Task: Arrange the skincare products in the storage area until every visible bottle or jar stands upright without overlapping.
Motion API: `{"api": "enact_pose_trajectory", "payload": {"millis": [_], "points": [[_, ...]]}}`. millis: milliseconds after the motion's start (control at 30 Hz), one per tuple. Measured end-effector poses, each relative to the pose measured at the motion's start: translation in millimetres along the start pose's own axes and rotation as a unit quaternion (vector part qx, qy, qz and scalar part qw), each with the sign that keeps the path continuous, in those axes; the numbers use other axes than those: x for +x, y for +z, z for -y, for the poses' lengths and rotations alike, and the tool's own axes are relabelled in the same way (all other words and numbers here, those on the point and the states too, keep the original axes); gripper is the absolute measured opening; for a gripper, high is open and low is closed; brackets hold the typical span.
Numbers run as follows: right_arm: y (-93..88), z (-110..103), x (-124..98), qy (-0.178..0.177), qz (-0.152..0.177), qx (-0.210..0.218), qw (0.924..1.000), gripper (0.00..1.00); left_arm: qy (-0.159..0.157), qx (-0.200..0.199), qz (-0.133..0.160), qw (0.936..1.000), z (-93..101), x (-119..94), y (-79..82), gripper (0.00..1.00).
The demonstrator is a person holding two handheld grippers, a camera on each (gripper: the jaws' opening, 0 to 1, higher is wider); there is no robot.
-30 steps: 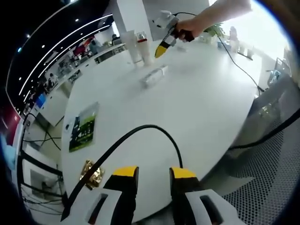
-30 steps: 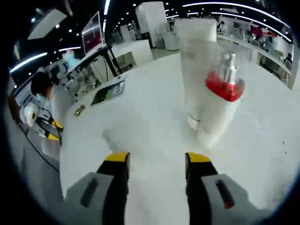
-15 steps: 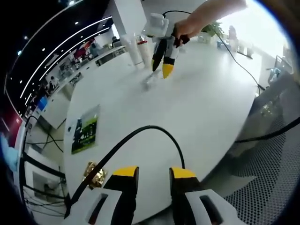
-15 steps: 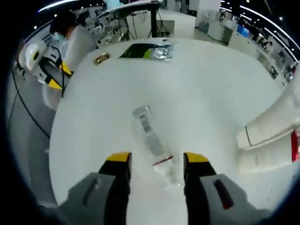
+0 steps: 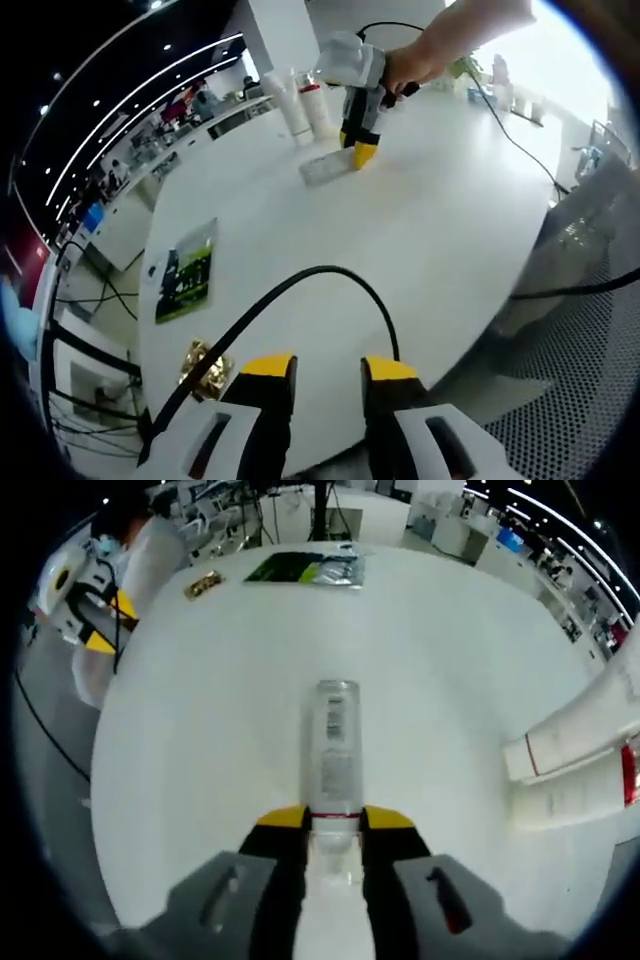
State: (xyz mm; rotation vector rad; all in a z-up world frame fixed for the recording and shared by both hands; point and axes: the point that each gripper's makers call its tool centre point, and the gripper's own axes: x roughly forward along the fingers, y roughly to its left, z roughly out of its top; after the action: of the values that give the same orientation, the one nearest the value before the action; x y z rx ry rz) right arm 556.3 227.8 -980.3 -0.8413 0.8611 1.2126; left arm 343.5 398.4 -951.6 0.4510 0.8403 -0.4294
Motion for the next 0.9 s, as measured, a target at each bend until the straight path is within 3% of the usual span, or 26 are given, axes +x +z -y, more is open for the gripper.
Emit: {"api": "enact_pose_trajectory", "payload": {"millis": [167, 300, 367, 533, 633, 733, 800, 900], "points": [[17.8, -18, -22, -0.017, 0.045, -0.003, 0.9989, 0.19, -0.001, 0.0, -0.001, 1.0, 0.3, 0, 0.2, 0.27], [31.8, -44, -50, -0.029, 0.081, -0.041, 0.9954, 0.19, -0.007, 0.002, -0.001, 1.0, 2.8, 0, 1.3, 0.28], [32.6, -53, -59, -0.035, 0.085, -0.057, 0.9941, 0.19, -0.013, 0.003, -0.003, 0.9999, 6.2, 0, 1.2, 0.29], [28.2, -97, -95, -0.044, 0.107, -0.084, 0.9898, 0.19, -0.029, -0.006, -0.004, 0.9996, 12.4, -2, 3.9, 0.31], [23.2, -115, -105, -0.046, 0.112, -0.089, 0.9886, 0.19, -0.092, -0.059, -0.018, 0.9938, 33.6, -4, 3.3, 0.27], [16.3, -134, -113, -0.052, 0.108, -0.1, 0.9878, 0.19, -0.104, -0.037, -0.023, 0.9936, 37.6, -5, 0.9, 0.28], [13.7, -145, -117, -0.053, 0.109, -0.103, 0.9872, 0.19, -0.126, -0.047, -0.018, 0.9908, 44.2, -8, 4.2, 0.31], [11.6, -155, -120, -0.059, 0.11, -0.11, 0.9861, 0.19, -0.17, -0.089, -0.011, 0.9813, 54.3, -14, 10.1, 0.33]]}}
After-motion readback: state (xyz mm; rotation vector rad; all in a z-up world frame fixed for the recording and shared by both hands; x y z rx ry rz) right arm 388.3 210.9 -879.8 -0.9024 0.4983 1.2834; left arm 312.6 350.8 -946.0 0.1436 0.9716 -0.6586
